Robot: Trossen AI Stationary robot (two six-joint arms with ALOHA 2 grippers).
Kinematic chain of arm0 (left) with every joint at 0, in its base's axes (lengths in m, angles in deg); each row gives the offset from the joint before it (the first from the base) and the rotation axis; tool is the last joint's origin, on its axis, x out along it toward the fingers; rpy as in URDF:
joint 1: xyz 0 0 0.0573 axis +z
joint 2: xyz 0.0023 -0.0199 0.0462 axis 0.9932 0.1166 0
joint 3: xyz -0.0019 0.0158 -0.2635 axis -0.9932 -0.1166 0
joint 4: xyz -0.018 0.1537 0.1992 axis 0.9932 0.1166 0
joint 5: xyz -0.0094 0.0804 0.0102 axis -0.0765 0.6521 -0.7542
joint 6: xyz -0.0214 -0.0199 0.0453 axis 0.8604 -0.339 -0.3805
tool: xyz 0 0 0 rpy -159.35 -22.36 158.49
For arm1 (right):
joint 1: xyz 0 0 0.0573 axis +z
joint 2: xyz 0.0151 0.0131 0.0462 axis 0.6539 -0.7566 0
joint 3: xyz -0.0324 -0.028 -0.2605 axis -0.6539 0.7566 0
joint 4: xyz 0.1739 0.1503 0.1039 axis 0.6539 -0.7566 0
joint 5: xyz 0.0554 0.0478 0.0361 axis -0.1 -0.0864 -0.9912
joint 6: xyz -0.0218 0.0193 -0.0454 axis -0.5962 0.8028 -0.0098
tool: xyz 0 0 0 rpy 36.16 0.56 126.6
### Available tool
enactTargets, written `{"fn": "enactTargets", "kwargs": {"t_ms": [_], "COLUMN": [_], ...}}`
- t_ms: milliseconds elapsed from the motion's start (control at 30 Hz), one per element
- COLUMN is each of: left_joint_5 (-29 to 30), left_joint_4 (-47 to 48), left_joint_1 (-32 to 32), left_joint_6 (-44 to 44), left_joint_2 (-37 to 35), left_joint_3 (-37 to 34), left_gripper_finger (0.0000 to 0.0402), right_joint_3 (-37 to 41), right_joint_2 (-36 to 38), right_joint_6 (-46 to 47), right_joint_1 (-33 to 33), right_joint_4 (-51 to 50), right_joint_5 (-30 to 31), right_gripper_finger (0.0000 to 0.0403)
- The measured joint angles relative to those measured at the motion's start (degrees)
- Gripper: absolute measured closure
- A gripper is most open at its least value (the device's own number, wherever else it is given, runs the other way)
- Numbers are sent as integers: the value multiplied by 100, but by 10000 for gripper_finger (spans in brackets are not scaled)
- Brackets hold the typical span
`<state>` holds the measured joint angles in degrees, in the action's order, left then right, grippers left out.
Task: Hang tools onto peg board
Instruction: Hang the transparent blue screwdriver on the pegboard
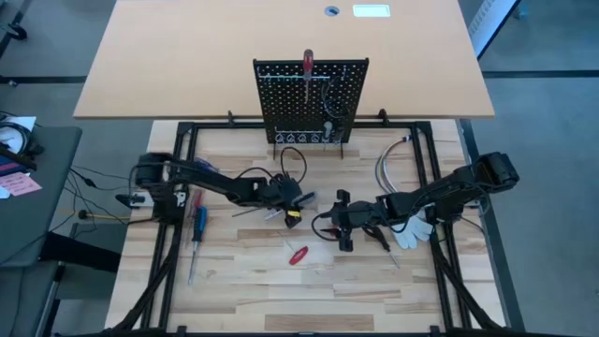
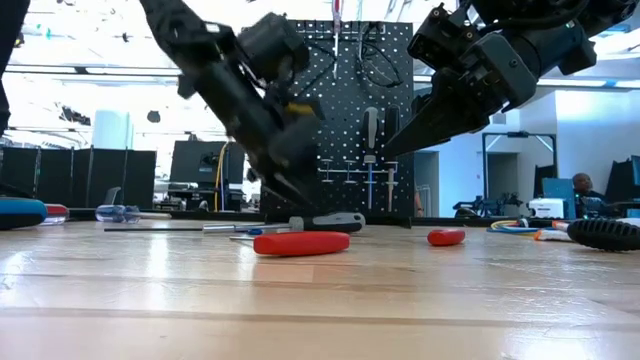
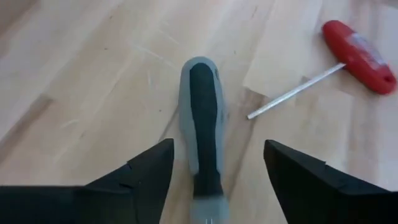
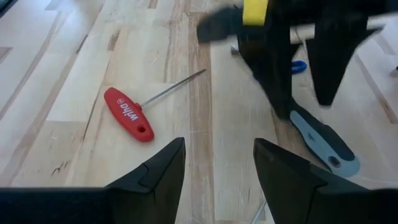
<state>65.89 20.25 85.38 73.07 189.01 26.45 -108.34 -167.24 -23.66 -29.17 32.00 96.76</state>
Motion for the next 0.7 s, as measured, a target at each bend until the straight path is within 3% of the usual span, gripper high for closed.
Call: {"fn": "enactTargets", "kwargs": {"t_ms": [100,233,300,400,500,700], "left_joint_5": [297,1546,1874,1909,1631,1067], "left_joint_4": [877,2620,3457,4544,5225,5425], "left_joint_1": [-138,-464,-507,-234,271,1248], "left_joint_6": [-62,-128,-74,-78,-668,-2243], "left_joint_2": [-533,-1307,-1678,-2079,-2200,-1901], "left_joint_3": [2,-7,-100,-305,-374,-378], "left_gripper_finger": [150,149,149,150,158,182], "right_joint_3": [5,97,193,290,293,293], "right_joint_2": [0,2,2,0,0,2], "right_joint_6": [3,22,20,17,-34,-89], "right_joint_1": [3,62,74,73,68,70], "right_joint_4": [2,53,202,620,899,1036], "right_joint_5": [0,1,0,1,2,0], "right_gripper_finger": [205,205,205,205,205,205]}}
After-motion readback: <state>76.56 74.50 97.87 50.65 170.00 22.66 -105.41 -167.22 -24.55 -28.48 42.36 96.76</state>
